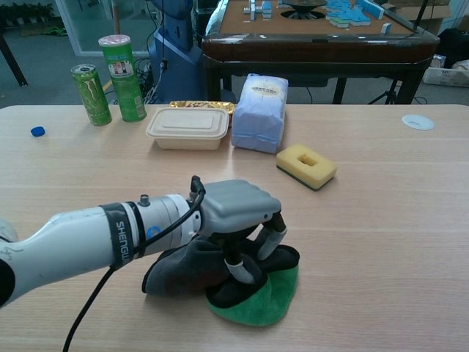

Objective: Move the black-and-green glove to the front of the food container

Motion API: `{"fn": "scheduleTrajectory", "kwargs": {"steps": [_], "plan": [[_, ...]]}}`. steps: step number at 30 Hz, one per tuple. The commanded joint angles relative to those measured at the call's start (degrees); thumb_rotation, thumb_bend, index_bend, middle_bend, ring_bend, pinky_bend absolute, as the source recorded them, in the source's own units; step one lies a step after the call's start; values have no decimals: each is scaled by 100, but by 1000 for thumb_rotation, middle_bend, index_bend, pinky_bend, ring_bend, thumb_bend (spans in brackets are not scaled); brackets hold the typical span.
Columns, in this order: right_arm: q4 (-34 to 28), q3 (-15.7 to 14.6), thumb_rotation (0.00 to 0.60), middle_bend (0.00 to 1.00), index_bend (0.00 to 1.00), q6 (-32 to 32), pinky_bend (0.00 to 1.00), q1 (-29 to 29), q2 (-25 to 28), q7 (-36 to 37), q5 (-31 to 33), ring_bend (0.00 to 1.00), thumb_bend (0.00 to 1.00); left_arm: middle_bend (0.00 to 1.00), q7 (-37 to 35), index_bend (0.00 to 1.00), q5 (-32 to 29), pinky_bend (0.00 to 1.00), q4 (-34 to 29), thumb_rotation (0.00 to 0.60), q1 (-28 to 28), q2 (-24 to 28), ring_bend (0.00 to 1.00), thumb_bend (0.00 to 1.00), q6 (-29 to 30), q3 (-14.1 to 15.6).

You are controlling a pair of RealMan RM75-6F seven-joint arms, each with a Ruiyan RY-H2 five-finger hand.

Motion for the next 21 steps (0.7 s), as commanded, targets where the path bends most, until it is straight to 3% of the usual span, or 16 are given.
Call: {"fn": "scheduleTrajectory", "kwargs": {"steps": [1,13,21], "plan": [[5,2,600,276,244,-3,288,8,-2,10,-16,228,99,624,160,615,-105,929,431,600,-62,-235,632,143,-69,-39],[-14,23,600,276,244,6,288,31,5,6,-57,228,99,624,496,612,-345,929,1437,600,-3,-458,632,143,142,-209],[-29,21,600,276,244,79,288,8,9,14,-111,228,99,624,872,610,-435,929,1754,600,129,-227,628,143,409,-278]]}}
